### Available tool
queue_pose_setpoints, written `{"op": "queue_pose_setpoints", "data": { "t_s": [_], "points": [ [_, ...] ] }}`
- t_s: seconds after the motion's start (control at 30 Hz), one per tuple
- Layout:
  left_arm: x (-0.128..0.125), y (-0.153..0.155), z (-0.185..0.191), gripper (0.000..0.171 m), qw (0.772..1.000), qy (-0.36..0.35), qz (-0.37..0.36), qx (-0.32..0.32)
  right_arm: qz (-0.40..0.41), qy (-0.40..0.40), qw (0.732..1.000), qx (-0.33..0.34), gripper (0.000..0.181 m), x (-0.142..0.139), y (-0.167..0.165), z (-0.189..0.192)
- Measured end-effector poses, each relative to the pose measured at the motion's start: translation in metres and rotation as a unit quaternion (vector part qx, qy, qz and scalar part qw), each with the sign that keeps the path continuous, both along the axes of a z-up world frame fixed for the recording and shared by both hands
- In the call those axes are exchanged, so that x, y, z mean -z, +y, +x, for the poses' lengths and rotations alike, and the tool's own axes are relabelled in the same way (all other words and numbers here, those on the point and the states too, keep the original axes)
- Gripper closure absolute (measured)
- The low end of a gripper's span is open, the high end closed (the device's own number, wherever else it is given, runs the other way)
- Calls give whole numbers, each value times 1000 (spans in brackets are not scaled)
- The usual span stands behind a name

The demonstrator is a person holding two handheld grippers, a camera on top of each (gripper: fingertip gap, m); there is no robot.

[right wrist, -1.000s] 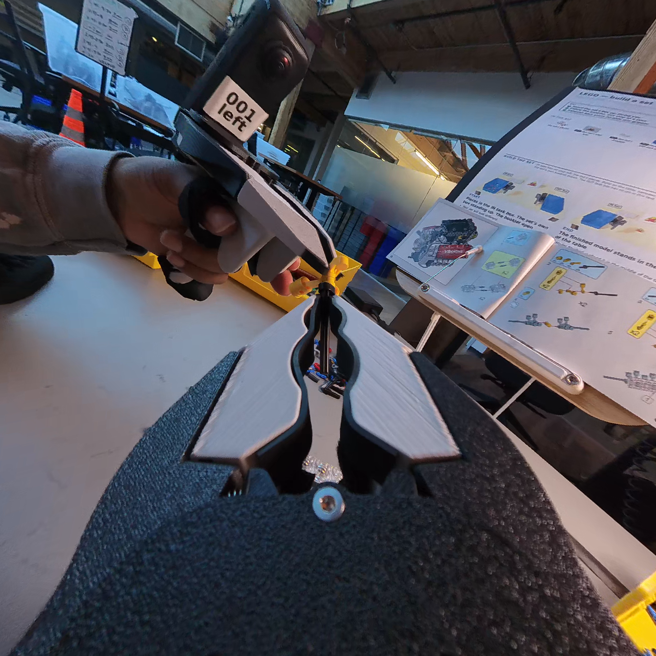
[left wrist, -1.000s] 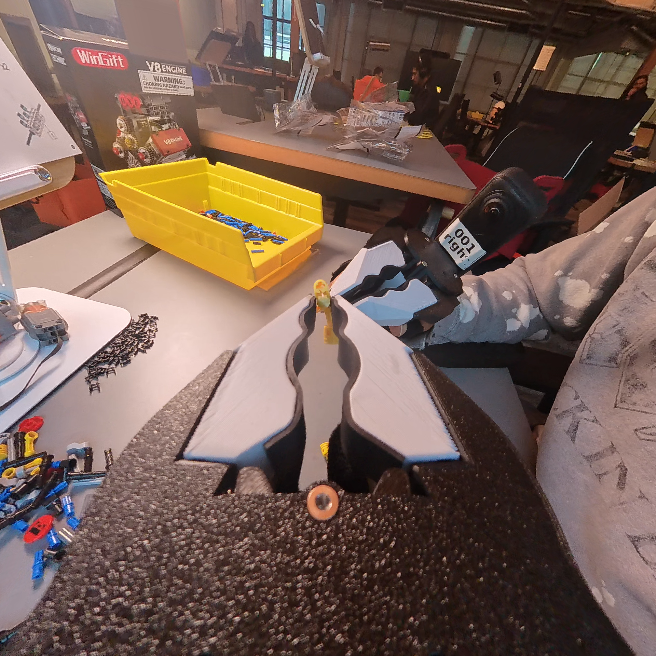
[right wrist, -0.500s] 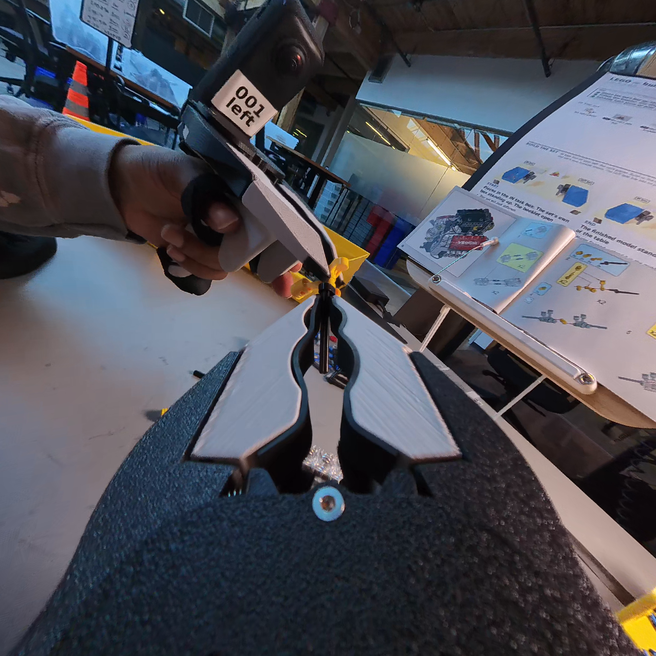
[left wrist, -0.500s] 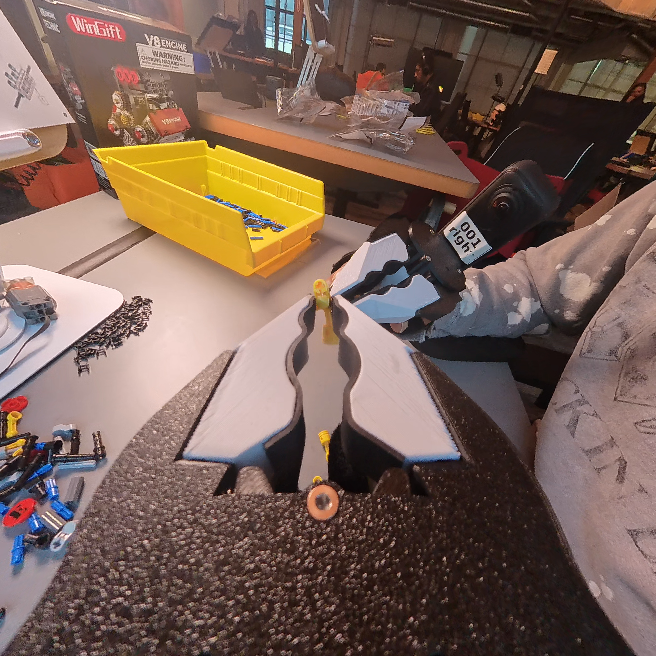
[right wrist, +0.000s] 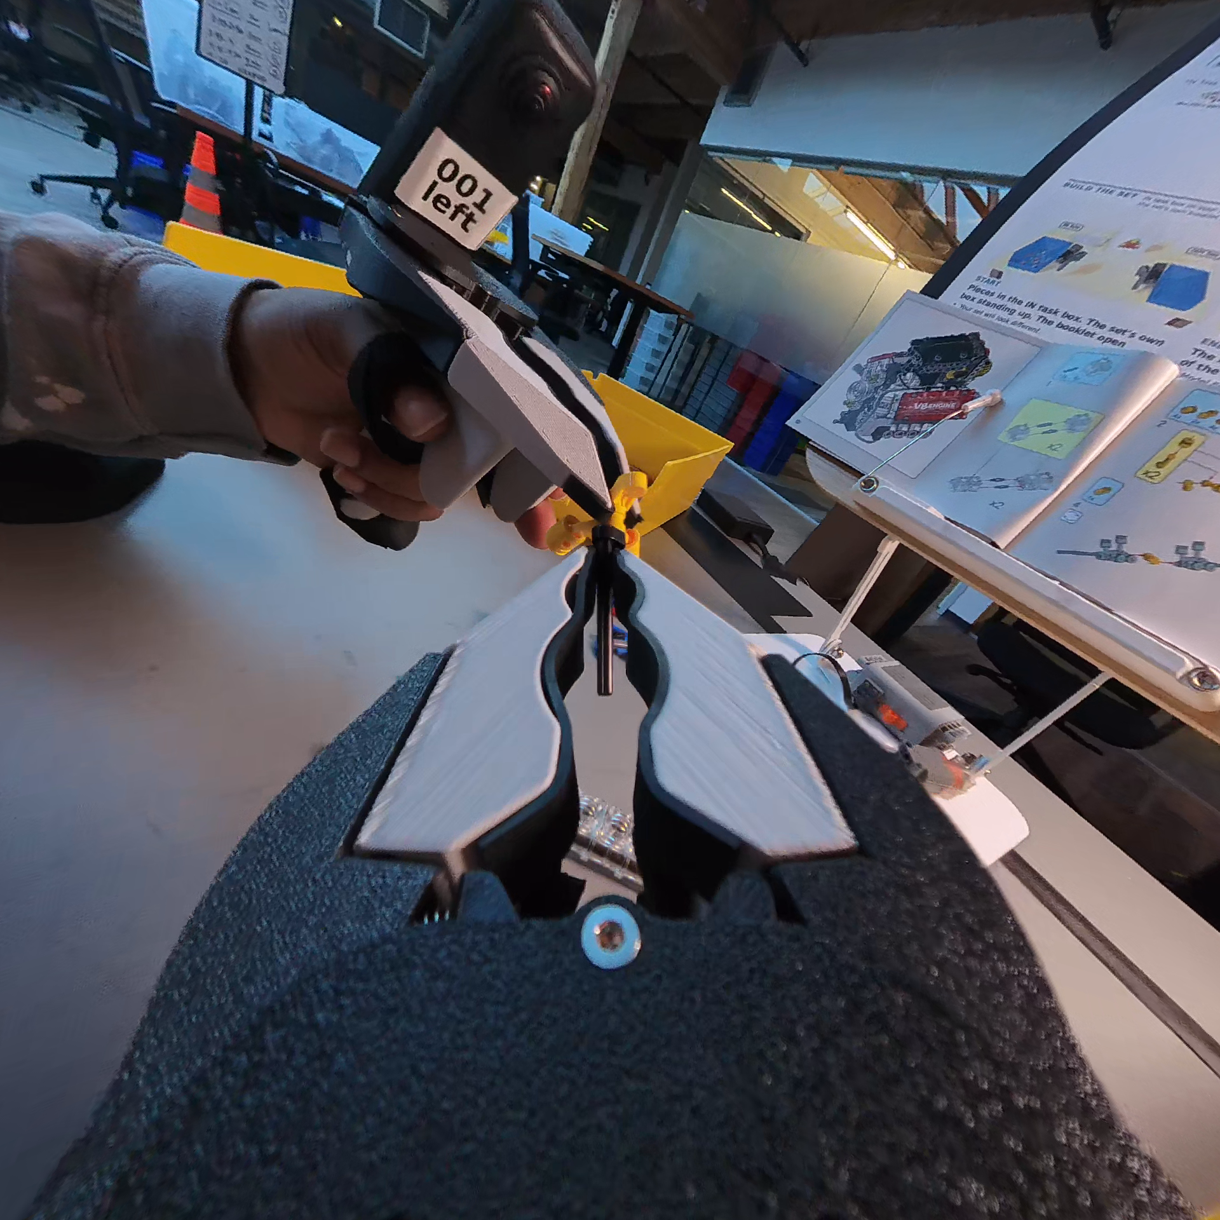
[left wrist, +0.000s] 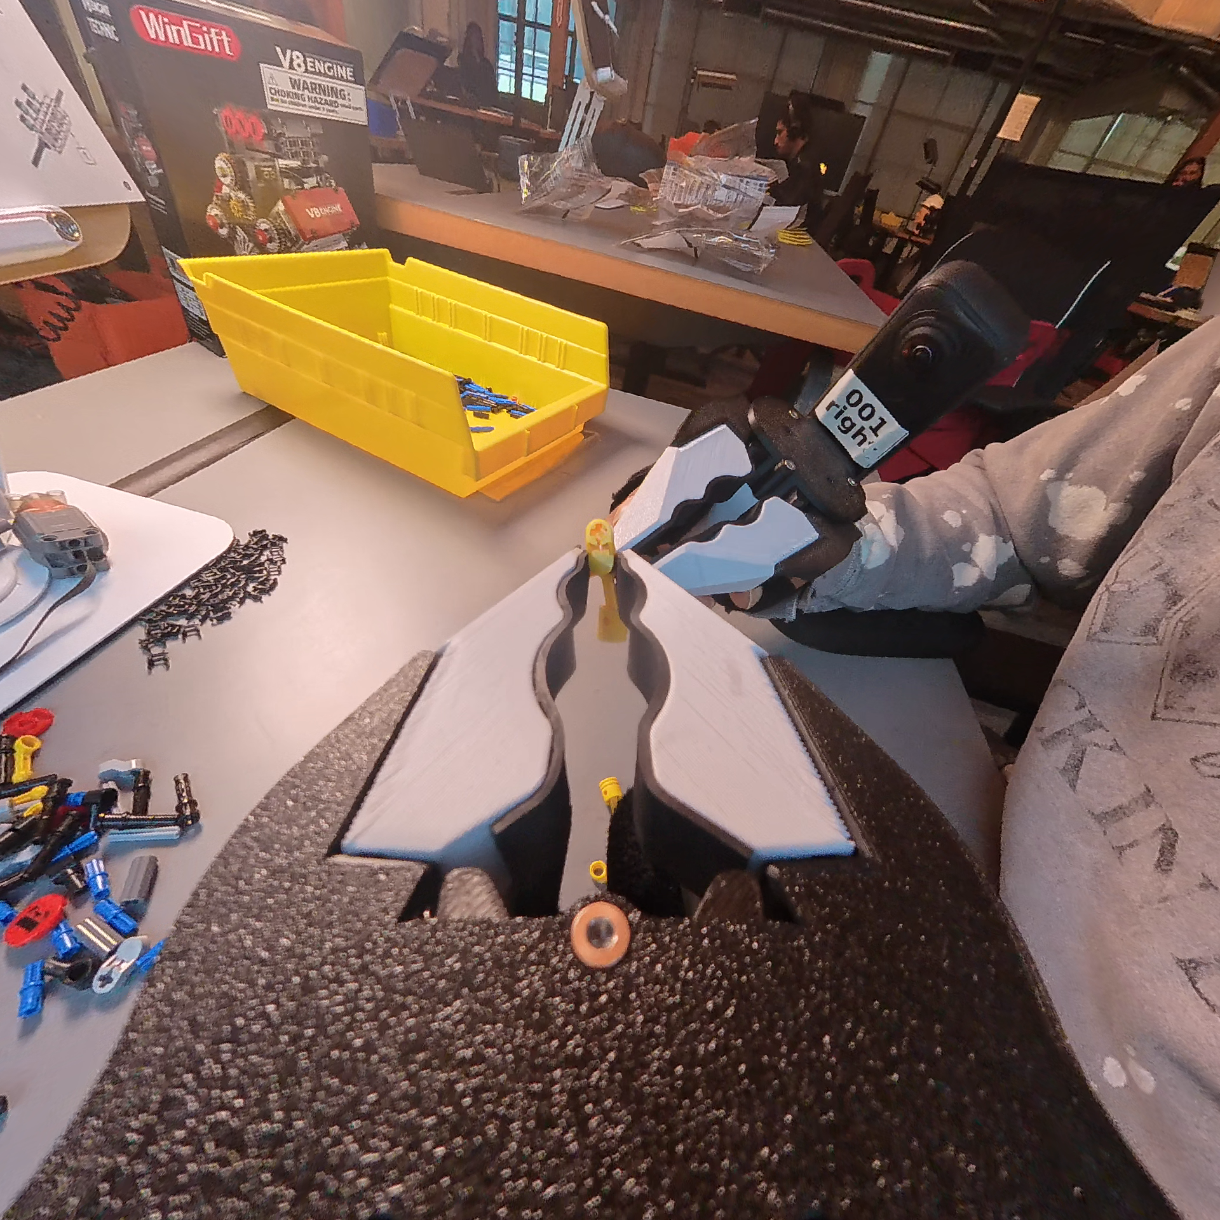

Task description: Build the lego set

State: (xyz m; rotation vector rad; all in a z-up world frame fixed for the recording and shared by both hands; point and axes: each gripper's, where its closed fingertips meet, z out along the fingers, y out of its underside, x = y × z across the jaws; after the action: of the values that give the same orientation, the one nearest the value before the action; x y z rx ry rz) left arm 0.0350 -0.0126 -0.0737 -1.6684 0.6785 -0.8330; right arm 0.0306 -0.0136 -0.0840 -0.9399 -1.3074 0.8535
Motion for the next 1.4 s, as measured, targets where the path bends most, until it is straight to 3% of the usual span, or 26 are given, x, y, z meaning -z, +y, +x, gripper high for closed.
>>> {"op": "queue_pose_setpoints", "data": {
  "t_s": [0.43,1.0,1.4],
  "points": [
    [11,-2,-5,164,999,-50,1,21,-59,-21,997,-40,177,11,-4,-3],
    [16,0,-10,164,995,-91,-34,37,-23,-43,999,-24,177,17,1,-4],
    [15,0,-13,165,996,-81,-35,32,-7,-39,999,-22,178,16,1,-6]
  ]
}}
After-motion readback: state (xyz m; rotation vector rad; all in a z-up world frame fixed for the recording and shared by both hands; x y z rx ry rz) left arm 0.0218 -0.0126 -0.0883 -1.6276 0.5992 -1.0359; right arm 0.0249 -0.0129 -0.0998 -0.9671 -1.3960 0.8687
